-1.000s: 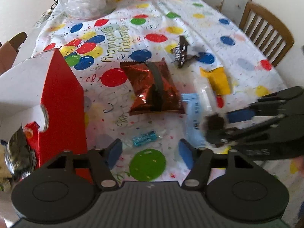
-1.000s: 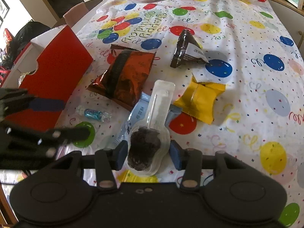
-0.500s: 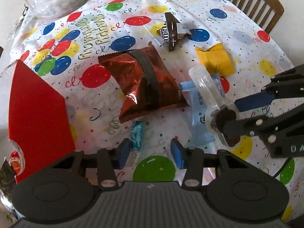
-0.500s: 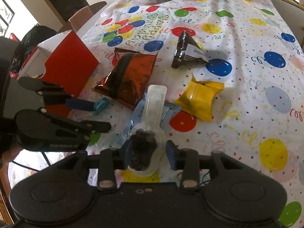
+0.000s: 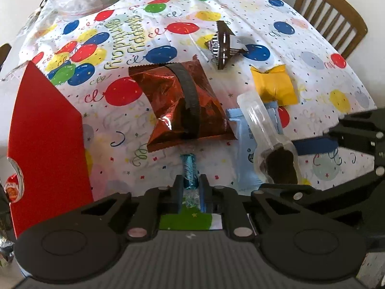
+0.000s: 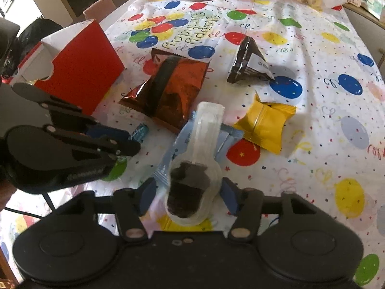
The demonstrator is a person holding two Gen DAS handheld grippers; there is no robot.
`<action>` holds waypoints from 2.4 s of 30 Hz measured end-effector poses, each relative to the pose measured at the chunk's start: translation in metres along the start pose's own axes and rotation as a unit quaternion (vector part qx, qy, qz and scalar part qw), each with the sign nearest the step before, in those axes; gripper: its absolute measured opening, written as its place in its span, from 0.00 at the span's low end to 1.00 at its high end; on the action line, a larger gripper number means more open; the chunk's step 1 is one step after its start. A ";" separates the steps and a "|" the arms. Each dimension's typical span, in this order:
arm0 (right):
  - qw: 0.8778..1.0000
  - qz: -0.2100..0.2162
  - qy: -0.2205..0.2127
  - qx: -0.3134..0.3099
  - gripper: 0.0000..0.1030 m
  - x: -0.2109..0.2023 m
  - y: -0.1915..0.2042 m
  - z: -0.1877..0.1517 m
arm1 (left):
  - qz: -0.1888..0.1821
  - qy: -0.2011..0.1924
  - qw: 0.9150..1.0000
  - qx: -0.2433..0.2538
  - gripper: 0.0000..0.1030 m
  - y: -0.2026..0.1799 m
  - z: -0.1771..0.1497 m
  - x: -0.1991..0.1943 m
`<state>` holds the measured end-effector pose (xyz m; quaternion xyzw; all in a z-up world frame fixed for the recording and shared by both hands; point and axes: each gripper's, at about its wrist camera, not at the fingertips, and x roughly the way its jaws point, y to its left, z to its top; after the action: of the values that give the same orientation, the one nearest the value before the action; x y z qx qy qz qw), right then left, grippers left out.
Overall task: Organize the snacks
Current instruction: 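Grasp the clear plastic container with the right tool while the left tool grasps the teal candy, then lift both items and carry them over the cardboard box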
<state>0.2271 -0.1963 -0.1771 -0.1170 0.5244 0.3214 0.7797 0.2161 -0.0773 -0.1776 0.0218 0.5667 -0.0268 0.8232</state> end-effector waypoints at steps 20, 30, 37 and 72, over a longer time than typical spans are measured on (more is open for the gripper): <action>0.998 0.014 -0.034 0.048 0.43 -0.044 -0.005 -0.019 | -0.002 -0.024 0.997 -0.069 0.12 0.014 -0.025 -0.033; 0.997 0.016 -0.059 0.045 0.43 -0.085 0.020 -0.026 | -0.019 -0.064 0.994 -0.084 0.12 0.021 -0.048 -0.081; 0.996 0.013 -0.076 0.034 0.43 -0.104 0.049 -0.020 | -0.022 -0.093 0.991 -0.095 0.12 0.040 -0.064 -0.114; 0.997 0.012 -0.073 -0.035 0.43 -0.041 0.234 0.081 | 0.060 -0.118 0.981 -0.141 0.12 0.247 -0.118 -0.165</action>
<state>0.1311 0.0097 -0.0701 -0.1142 0.4559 0.3561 0.8077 0.0645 0.1805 -0.0641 -0.0637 0.4614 0.1008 0.8791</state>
